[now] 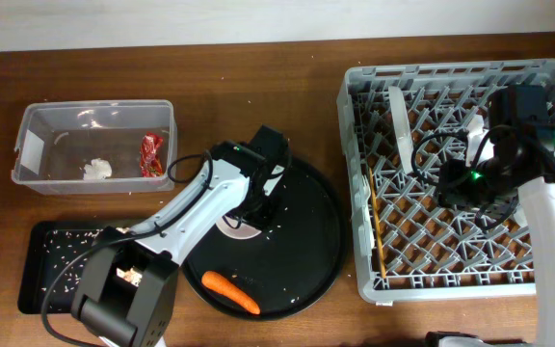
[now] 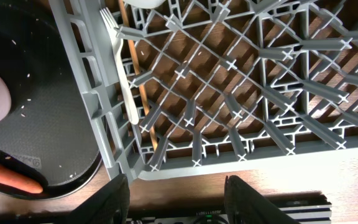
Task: Sort waste into correct bins and load items into the dishwasher rack
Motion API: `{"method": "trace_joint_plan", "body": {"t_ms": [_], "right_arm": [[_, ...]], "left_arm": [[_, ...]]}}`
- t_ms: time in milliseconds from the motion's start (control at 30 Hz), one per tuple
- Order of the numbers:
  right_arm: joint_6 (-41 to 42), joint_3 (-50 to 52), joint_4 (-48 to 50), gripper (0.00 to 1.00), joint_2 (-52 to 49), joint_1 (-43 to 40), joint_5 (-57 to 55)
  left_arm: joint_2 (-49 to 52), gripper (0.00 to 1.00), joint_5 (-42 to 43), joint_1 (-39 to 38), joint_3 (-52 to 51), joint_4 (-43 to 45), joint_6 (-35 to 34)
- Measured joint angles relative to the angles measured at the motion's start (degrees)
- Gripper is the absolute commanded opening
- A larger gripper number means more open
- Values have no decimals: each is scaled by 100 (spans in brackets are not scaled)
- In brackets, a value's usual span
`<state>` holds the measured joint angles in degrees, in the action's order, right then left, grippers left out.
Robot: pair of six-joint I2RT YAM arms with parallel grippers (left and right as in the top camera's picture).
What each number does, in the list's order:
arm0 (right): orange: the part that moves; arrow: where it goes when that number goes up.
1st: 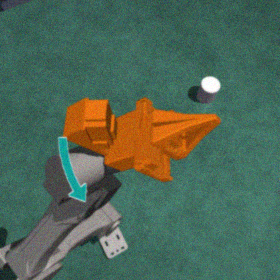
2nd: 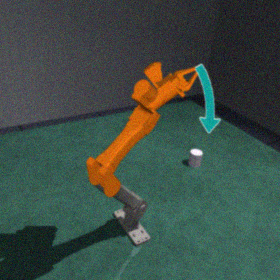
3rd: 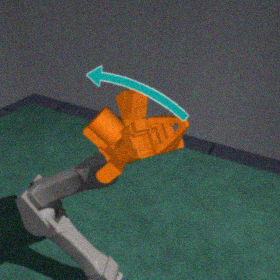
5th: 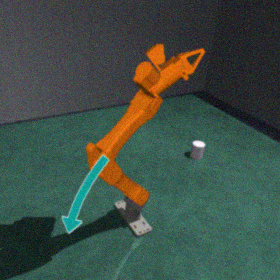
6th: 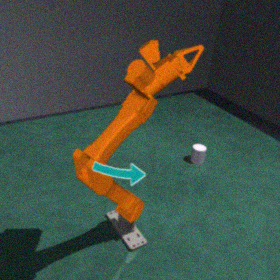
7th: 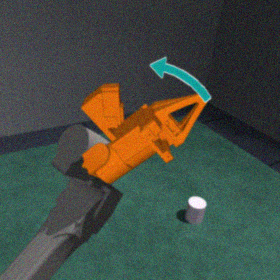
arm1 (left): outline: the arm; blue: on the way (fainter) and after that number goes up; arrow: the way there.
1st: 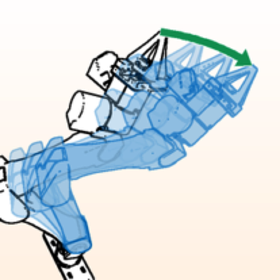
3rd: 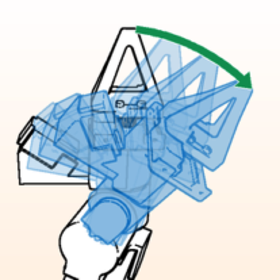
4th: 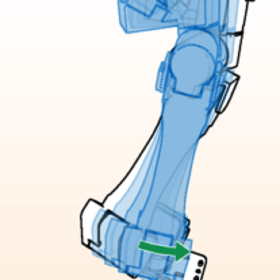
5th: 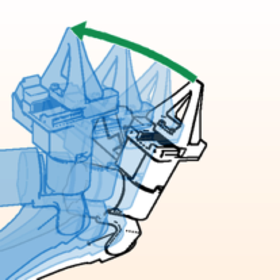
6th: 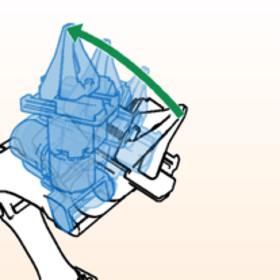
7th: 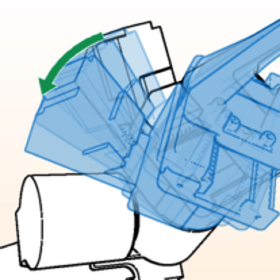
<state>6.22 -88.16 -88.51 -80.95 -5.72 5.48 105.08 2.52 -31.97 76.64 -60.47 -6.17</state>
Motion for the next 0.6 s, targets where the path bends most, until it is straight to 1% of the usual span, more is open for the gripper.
{"method": "trace_joint_plan", "body": {"t_ms": [100, 167, 233, 300, 333, 367, 467, 600], "right_arm": [[-2, 0, 2, 54, 0, 0, 2], [0, 0, 28, 56, 0, 0, 4], [-7, 0, 83, 57, 0, 2, 68], [-15, -22, 208, 59, 0, 35, 225], [-17, -57, 291, 60, 0, 98, 297], [-20, -120, 378, 61, 0, 216, 380], [-17, -289, 769, 61, 0, 879, 627], [109, -315, 1202, 60, -160, 2181, 820]], "left_arm": [[-74, 44, -179, 11, 133, -208, -317], [-376, 45, -249, 118, 164, -341, -503], [-863, 49, -284, 396, 184, -584, -658], [-1543, 55, -330, 994, 256, -881, -767], [-1738, 63, -350, 1217, 286, -992, -782], [-1991, 92, -354, 1567, 315, -1200, -831], [-2402, 95, -415, 2518, 319, -1650, -874], [-2505, 97, -396, 3799, 319, -1963, -973]]}}
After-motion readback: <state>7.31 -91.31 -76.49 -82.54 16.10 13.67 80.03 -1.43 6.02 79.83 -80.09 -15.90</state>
